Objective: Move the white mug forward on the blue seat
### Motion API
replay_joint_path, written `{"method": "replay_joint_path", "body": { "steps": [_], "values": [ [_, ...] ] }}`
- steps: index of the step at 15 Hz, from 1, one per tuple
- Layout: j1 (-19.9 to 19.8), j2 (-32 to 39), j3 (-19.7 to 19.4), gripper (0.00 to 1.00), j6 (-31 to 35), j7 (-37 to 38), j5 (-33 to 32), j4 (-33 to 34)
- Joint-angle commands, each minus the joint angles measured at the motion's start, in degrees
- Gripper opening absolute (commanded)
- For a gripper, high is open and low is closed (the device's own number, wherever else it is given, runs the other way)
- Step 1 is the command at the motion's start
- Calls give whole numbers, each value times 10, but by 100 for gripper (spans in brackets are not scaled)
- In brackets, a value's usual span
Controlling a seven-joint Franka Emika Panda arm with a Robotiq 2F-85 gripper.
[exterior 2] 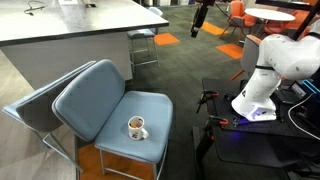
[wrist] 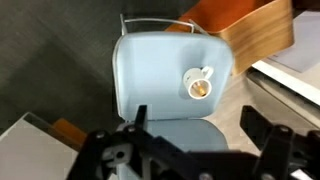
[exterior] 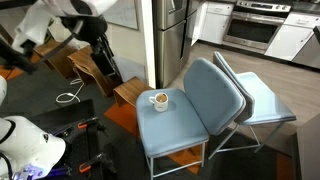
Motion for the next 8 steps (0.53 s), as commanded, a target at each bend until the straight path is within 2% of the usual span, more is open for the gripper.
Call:
{"method": "replay_joint_path", "body": {
  "steps": [1, 5, 8],
  "values": [
    [-1, 127, 38, 100, 31, 78, 35, 39],
    [15, 275, 78, 100, 107, 157, 98, 60],
    [30, 385, 92, 100, 194, 163, 162, 83]
  ]
}}
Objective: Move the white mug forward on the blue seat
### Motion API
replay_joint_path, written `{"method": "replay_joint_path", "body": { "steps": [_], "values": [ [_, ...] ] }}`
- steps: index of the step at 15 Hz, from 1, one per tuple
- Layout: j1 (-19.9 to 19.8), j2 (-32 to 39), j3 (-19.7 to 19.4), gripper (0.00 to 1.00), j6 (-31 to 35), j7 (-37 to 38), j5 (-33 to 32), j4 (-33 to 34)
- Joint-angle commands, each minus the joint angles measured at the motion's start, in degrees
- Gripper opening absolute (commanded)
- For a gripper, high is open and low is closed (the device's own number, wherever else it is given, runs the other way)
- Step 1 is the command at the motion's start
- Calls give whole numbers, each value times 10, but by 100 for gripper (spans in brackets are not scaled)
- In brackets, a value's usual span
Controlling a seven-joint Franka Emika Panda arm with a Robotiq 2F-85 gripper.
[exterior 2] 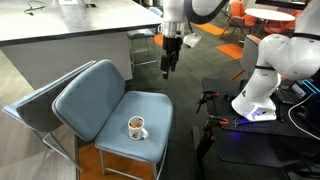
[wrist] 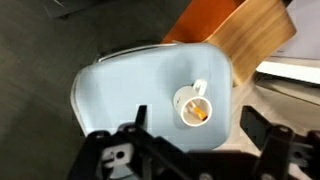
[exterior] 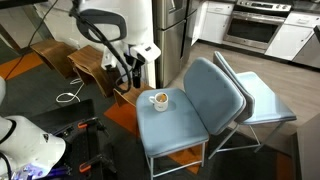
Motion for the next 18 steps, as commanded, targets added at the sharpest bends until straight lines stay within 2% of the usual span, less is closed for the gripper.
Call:
{"method": "replay_joint_path", "body": {
  "steps": [1, 6, 10, 14, 18],
  "values": [
    [12, 122, 7, 100, 54, 12, 70, 55],
    [5, 319, 18, 100, 80, 14, 124, 170],
    [-5, 438, 24, 100, 90, 21, 139, 259],
    [-26, 523, 37, 100, 83, 11, 166, 330],
    [-42, 573, 50, 100, 78, 9, 174, 375]
  ]
}}
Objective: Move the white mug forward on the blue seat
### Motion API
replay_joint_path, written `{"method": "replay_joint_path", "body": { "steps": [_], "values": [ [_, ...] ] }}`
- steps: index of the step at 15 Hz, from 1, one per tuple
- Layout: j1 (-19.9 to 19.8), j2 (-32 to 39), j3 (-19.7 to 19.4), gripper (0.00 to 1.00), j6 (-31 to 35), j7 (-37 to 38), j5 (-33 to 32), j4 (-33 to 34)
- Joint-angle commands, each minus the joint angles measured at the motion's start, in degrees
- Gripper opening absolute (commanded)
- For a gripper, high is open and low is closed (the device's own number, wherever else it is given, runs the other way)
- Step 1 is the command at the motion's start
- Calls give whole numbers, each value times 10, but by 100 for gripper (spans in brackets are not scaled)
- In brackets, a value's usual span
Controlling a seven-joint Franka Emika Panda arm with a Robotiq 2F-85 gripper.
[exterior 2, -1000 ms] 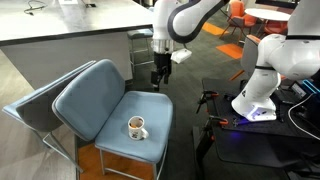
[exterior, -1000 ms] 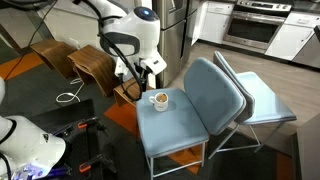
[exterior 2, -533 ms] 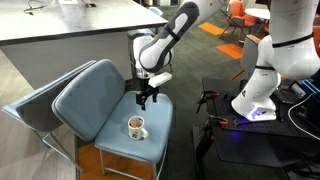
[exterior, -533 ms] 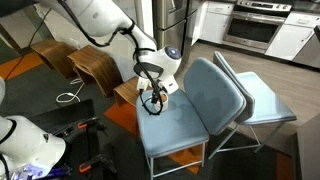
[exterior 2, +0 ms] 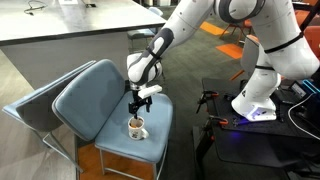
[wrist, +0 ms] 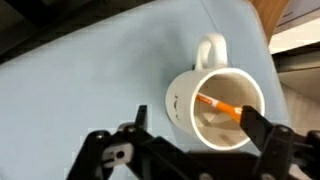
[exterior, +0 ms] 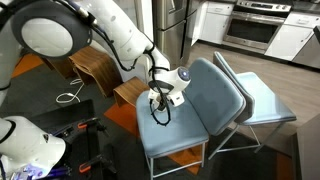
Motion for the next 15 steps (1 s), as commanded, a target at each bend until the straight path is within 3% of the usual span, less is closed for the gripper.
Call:
{"method": "replay_joint_path", "body": {
  "steps": [1, 2, 3, 6, 13, 15],
  "values": [
    [-18, 33, 16, 100, -14, 5, 11, 38],
    [-20, 41, 17, 99, -15, 4, 8, 44],
    [-21, 44, 17, 79, -17, 5, 6, 47],
    [-22, 57, 15, 65, -23, 1, 0, 56],
    [-22, 51, 23, 9, -27, -27, -11, 52],
    [-22, 48, 24, 0, -31, -28, -16, 50]
  ]
}}
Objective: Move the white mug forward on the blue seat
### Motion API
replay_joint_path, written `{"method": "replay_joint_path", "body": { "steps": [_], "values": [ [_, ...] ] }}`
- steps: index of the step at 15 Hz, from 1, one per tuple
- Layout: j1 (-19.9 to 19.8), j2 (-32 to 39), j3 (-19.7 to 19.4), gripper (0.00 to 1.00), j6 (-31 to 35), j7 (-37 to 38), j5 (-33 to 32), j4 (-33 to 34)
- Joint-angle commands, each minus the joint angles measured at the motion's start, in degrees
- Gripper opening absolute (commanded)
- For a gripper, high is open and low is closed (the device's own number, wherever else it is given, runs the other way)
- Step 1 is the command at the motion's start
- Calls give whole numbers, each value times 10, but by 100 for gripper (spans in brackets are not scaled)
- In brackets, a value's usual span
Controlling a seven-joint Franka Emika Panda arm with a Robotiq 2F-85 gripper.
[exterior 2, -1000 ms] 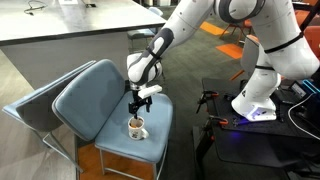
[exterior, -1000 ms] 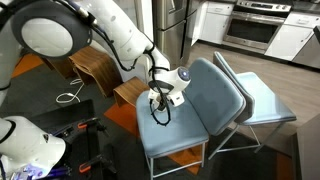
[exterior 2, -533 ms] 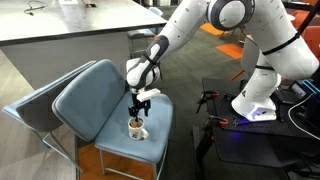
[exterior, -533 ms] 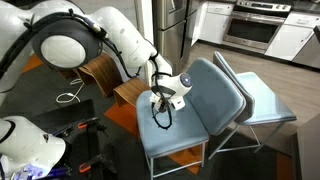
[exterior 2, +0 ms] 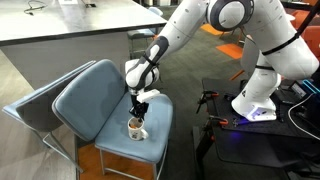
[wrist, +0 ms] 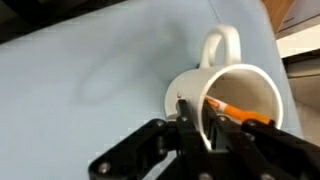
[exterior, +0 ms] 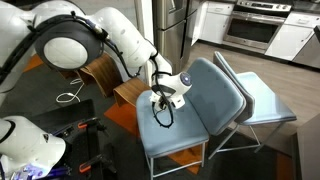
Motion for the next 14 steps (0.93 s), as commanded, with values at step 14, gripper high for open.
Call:
{"method": "replay_joint_path", "body": {
  "steps": [14],
  "values": [
    [13, -97, -47, 2, -30, 22, -83, -114]
  ]
}}
